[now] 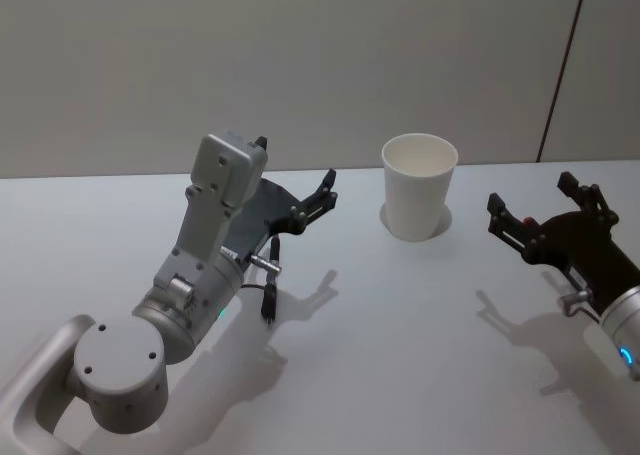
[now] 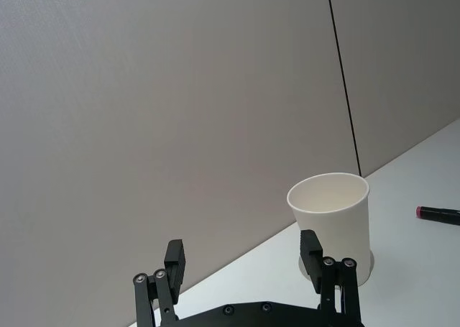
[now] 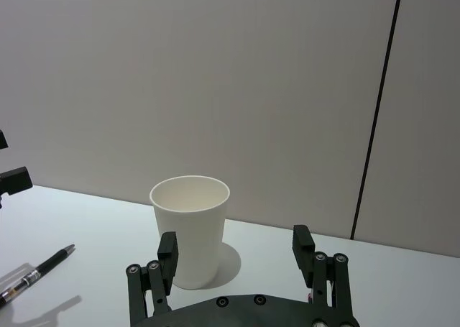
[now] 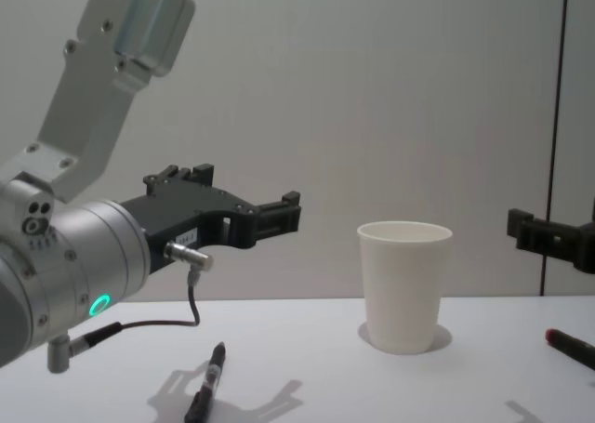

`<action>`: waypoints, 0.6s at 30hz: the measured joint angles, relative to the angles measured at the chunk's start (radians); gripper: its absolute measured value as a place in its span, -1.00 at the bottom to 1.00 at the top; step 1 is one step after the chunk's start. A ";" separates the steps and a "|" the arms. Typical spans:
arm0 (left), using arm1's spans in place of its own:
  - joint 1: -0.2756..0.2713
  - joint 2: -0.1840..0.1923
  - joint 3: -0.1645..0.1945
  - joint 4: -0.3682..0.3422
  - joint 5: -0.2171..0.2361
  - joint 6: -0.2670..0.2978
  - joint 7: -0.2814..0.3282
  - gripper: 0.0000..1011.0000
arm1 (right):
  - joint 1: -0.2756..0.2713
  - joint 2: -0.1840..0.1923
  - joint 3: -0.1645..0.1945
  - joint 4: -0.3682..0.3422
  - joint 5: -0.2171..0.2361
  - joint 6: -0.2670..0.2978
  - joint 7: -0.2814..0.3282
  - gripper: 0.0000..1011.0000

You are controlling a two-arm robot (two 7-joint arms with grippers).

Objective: Place the pen into the pen holder.

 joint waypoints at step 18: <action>0.000 0.000 0.000 0.000 0.000 0.000 0.000 0.98 | 0.000 0.000 0.000 0.000 0.000 0.000 0.000 0.98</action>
